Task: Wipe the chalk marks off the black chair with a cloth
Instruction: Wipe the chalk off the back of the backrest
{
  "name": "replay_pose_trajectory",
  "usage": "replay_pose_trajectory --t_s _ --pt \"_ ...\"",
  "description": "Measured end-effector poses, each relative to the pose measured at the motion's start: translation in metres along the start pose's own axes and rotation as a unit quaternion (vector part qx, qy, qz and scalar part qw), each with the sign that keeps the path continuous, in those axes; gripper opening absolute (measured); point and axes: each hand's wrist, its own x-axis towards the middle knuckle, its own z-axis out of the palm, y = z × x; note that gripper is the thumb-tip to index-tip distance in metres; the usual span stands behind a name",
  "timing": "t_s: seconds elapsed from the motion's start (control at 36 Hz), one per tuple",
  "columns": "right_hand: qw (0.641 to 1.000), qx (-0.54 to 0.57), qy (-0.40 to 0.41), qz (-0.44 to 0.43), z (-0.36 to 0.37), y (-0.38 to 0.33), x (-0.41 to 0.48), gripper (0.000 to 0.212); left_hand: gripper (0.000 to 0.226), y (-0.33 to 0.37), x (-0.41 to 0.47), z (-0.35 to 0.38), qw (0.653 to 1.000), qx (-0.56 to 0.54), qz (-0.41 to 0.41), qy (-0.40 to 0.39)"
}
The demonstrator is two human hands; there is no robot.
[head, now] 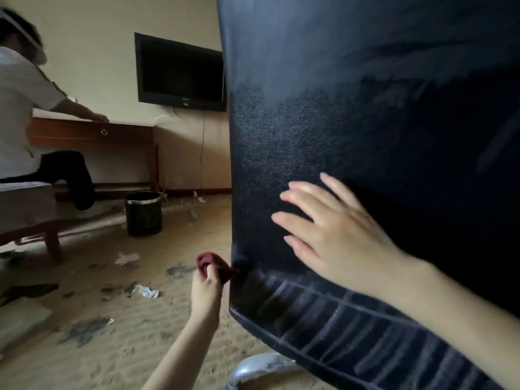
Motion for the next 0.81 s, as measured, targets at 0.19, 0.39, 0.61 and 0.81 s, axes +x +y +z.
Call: replay_pose_trajectory --t_s 0.19,0.39,0.61,0.81 --pt "0.977 -0.172 -0.014 -0.128 -0.035 0.034 0.019 0.026 0.061 -0.012 -0.033 0.082 0.993 0.026 0.103 0.046" --pt "0.958 -0.205 -0.049 -0.195 -0.008 0.031 0.025 0.032 0.075 -0.040 -0.053 0.097 0.976 0.061 0.205 0.034" --pt "0.961 -0.189 -0.040 -0.200 0.014 0.029 0.029 0.029 0.092 -0.081 -0.064 0.092 0.778 0.287 0.548 -0.104" --pt "0.965 -0.169 -0.026 -0.200 0.020 0.022 0.029 0.023 0.087 -0.097 -0.029 0.065 0.793 0.304 0.520 -0.096"
